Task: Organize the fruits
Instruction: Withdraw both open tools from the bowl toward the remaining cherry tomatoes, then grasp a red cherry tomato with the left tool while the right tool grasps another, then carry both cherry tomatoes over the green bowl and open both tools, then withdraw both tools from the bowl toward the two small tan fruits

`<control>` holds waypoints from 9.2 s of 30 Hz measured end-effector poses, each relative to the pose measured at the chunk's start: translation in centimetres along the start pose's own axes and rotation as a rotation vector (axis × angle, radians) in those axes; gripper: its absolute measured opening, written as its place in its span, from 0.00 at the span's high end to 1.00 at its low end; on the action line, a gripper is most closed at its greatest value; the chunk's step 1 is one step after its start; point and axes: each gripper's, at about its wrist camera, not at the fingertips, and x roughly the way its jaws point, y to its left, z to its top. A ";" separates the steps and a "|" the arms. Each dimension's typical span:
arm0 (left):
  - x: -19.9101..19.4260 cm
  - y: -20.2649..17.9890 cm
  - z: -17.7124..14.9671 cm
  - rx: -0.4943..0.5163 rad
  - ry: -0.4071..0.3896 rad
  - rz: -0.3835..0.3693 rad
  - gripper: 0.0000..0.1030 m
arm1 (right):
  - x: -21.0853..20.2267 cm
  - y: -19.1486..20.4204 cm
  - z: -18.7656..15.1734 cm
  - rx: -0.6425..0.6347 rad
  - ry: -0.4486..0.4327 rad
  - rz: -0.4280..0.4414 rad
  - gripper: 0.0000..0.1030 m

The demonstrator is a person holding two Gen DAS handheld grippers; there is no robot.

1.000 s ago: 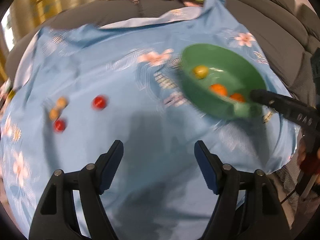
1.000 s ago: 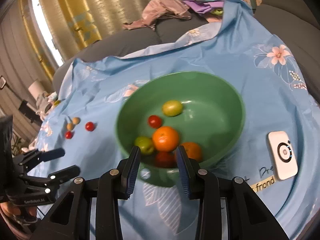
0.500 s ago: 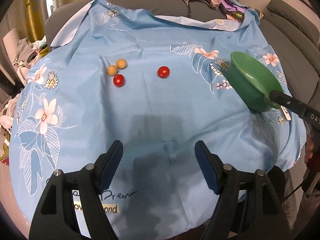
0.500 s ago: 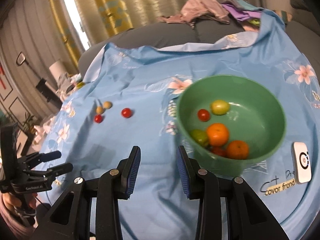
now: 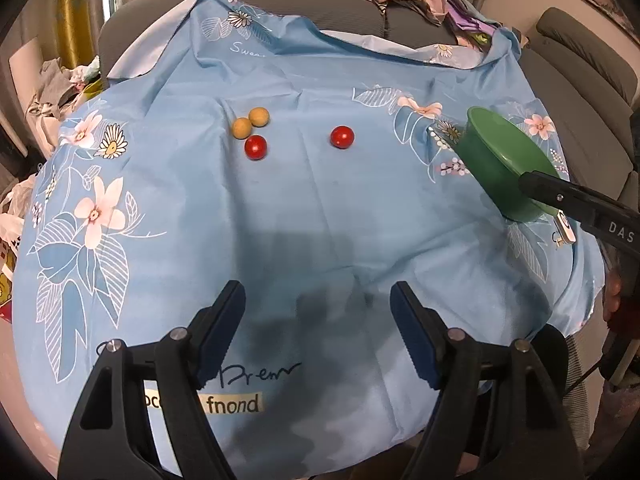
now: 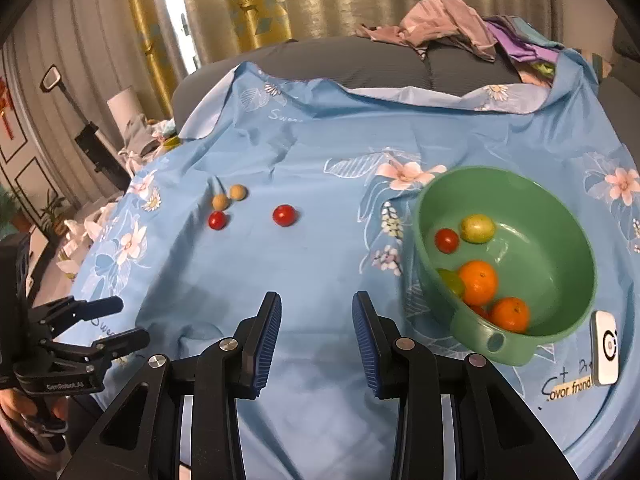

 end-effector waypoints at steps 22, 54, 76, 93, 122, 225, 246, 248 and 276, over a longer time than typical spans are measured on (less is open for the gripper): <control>2.1 -2.6 5.5 0.176 -0.025 -0.090 0.25 | -0.8 2.9 2.0 -0.001 -0.032 -0.030 0.64; 5.7 3.9 8.9 0.035 -0.045 -0.059 0.26 | 9.9 2.9 4.8 -0.027 0.111 0.132 0.64; 13.5 4.9 12.4 0.055 0.070 0.059 0.53 | 18.5 2.9 7.7 -0.052 0.206 0.123 0.64; 14.3 5.5 12.6 0.043 0.066 0.064 0.76 | 20.4 3.9 8.4 -0.090 0.226 0.110 0.69; 3.8 1.3 6.5 0.003 0.003 -0.048 0.76 | 8.1 3.6 3.3 -0.054 0.108 0.169 0.70; 10.7 -24.9 12.3 0.522 0.036 -0.159 0.76 | -2.1 -15.9 -0.7 0.289 -0.117 -0.056 0.70; 11.3 -24.5 12.0 0.522 0.049 -0.132 0.68 | -1.2 -15.4 -0.7 0.289 -0.071 -0.058 0.70; 11.2 -24.5 11.9 0.524 0.040 -0.120 0.63 | -1.3 -15.4 -0.7 0.292 -0.065 -0.059 0.70; 1.9 -16.0 8.0 0.344 -0.095 0.011 0.11 | -5.1 -10.1 -1.0 0.222 -0.143 0.056 0.59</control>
